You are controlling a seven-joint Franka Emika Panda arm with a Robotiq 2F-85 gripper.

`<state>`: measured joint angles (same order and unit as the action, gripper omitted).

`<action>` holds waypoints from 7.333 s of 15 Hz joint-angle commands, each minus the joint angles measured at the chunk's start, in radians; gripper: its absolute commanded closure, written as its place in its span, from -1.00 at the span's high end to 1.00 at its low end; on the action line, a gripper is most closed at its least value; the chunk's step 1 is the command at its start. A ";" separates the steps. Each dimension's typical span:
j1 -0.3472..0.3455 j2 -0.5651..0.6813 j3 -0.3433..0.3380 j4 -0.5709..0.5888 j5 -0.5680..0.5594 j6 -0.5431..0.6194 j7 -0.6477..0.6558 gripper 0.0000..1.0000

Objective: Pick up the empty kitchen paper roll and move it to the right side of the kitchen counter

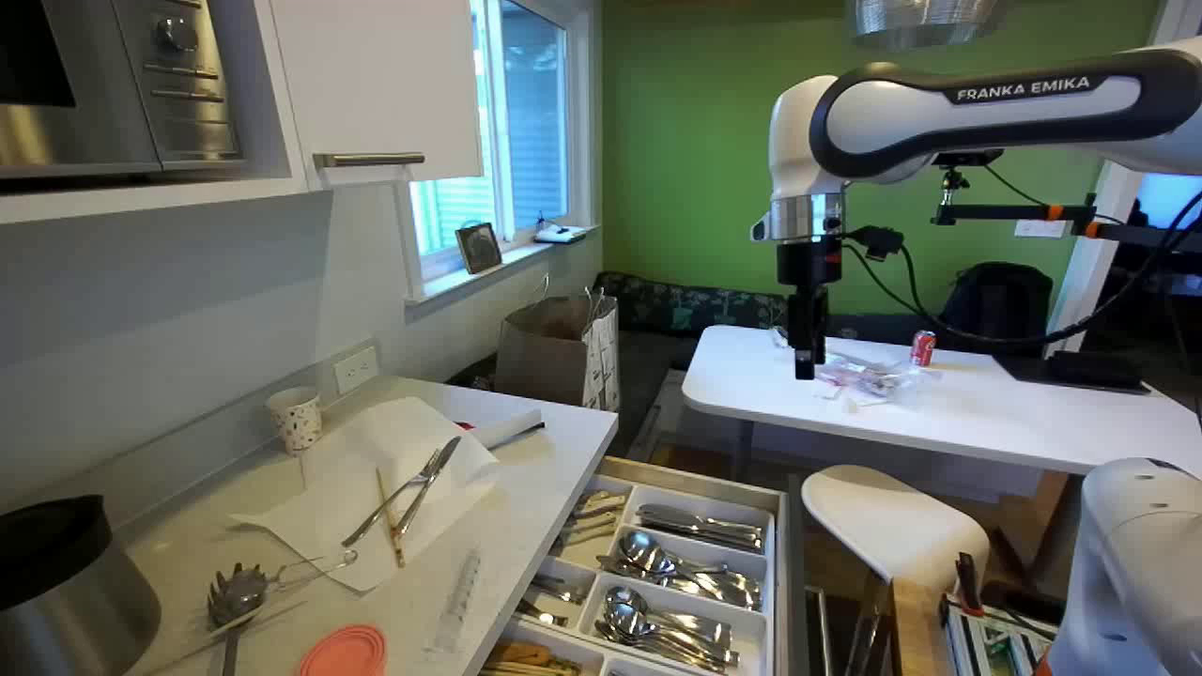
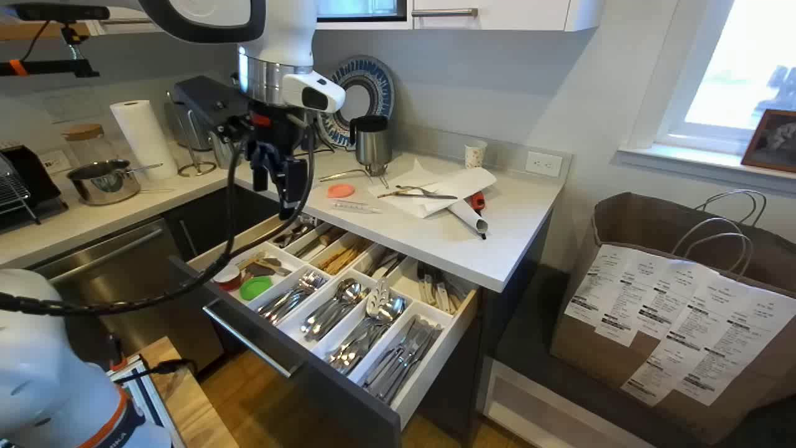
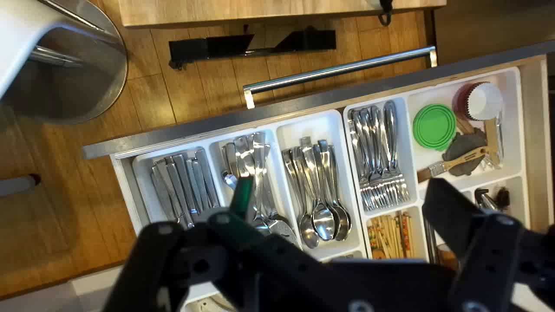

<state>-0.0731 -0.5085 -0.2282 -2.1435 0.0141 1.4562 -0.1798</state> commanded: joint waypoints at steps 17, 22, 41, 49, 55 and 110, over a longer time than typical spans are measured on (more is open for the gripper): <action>-0.003 0.305 -0.041 0.269 0.249 0.232 -0.064 1.00; -0.061 0.546 -0.073 0.467 0.475 0.203 -0.084 1.00; -0.257 0.881 -0.014 0.680 0.742 0.223 0.241 1.00; -0.276 1.080 0.038 0.904 0.822 0.187 0.454 1.00; -0.316 1.277 0.084 1.111 0.872 0.246 0.489 1.00; -0.365 1.526 0.083 1.619 0.751 0.391 1.015 -0.99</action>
<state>-0.4129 1.0356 -0.1627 -0.5213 0.7362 1.8564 0.8381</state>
